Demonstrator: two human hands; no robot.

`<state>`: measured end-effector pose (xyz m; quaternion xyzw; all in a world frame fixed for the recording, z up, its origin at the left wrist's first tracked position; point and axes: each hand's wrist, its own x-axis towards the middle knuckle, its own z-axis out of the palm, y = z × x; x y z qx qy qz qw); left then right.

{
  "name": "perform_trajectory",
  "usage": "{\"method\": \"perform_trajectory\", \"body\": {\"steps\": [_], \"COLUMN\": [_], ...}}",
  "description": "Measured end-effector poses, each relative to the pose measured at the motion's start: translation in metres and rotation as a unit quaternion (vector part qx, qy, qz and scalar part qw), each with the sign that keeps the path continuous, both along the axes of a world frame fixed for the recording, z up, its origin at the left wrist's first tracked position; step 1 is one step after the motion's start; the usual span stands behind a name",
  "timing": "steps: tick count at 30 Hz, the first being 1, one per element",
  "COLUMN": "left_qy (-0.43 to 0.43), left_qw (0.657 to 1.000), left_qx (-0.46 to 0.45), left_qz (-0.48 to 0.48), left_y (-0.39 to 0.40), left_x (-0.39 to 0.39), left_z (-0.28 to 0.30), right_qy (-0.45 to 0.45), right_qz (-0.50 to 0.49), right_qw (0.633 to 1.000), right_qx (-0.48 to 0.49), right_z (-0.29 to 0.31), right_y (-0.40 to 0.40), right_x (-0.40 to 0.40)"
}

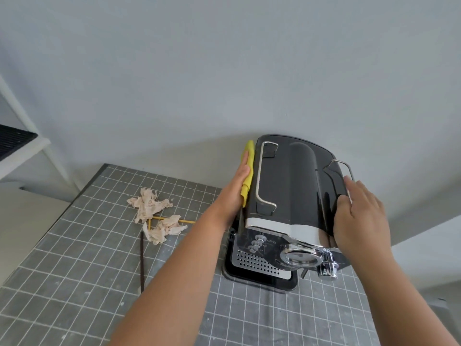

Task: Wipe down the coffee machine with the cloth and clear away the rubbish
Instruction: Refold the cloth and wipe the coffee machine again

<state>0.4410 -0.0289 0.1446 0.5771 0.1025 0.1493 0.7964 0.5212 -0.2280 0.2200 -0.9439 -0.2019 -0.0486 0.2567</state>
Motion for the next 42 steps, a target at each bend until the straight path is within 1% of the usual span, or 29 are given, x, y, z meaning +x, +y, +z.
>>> {"method": "perform_trajectory", "body": {"steps": [1,3,4,6,9,11,13,15,17,19,22,26,28,31,32,34,36,39,42], "left_qy": [0.01,0.032,0.04,0.034,-0.017,-0.026,-0.026,-0.018,-0.003,0.027,0.037,-0.005,-0.028,-0.036,-0.034,-0.03,-0.021,0.012,0.055], "left_qw": [1.0,0.999,0.999,0.998,0.999,0.997,0.996,0.997,0.999,0.999,0.999,0.999,0.998,0.997,0.997,0.999,1.0,0.998,0.994], "left_qx": [-0.01,-0.009,-0.008,-0.029,0.008,0.04,0.064,0.065,0.037,-0.002,0.011,-0.019,-0.001,0.059,0.063,0.035,-0.005,-0.068,-0.095], "left_qz": [0.005,0.027,0.033,0.034,0.049,0.053,0.051,0.04,0.031,0.031,0.035,0.042,0.049,0.04,0.038,0.028,0.018,0.003,0.021], "left_y": [-0.001,-0.006,-0.009,-0.014,-0.025,-0.023,-0.014,-0.002,0.007,0.008,-0.003,-0.024,-0.027,-0.016,-0.008,0.007,0.016,0.016,0.003], "left_x": [0.001,-0.002,-0.005,-0.011,-0.023,-0.021,-0.012,0.002,0.015,0.021,0.012,-0.02,-0.027,-0.015,-0.005,0.016,0.032,0.037,0.026], "left_z": [-0.002,-0.001,-0.002,-0.005,-0.002,0.002,0.007,0.01,0.007,-0.001,-0.014,-0.021,-0.016,-0.003,-0.003,-0.007,-0.023,-0.065,-0.107], "right_qy": [-0.009,-0.063,-0.097,-0.144,-0.151,-0.144,-0.161,-0.201,-0.233,-0.242,-0.231,-0.222,-0.226,-0.231,-0.231,-0.231,-0.229,-0.224,-0.223], "right_qz": [0.001,0.026,0.054,0.136,0.25,0.294,0.315,0.307,0.288,0.29,0.309,0.319,0.322,0.32,0.321,0.32,0.32,0.316,0.314], "right_qw": [1.0,0.997,0.992,0.979,0.956,0.945,0.935,0.93,0.929,0.926,0.923,0.922,0.919,0.919,0.918,0.919,0.92,0.922,0.923], "right_qx": [-0.011,-0.049,-0.061,-0.05,-0.033,-0.028,-0.018,-0.019,-0.023,-0.019,-0.016,-0.006,-0.002,0.002,0.004,0.003,0.0,-0.002,-0.004], "right_z": [-0.001,-0.002,-0.002,0.001,0.002,0.0,-0.002,-0.003,-0.003,-0.004,-0.006,-0.007,-0.007,-0.007,-0.007,-0.006,-0.005,-0.003,-0.002], "right_y": [0.0,0.0,0.002,0.012,0.031,0.041,0.044,0.044,0.044,0.044,0.044,0.043,0.043,0.043,0.043,0.044,0.044,0.045,0.045], "right_x": [-0.001,-0.006,-0.01,-0.021,-0.036,-0.04,-0.04,-0.042,-0.044,-0.045,-0.043,-0.042,-0.041,-0.041,-0.041,-0.043,-0.044,-0.046,-0.046]}}
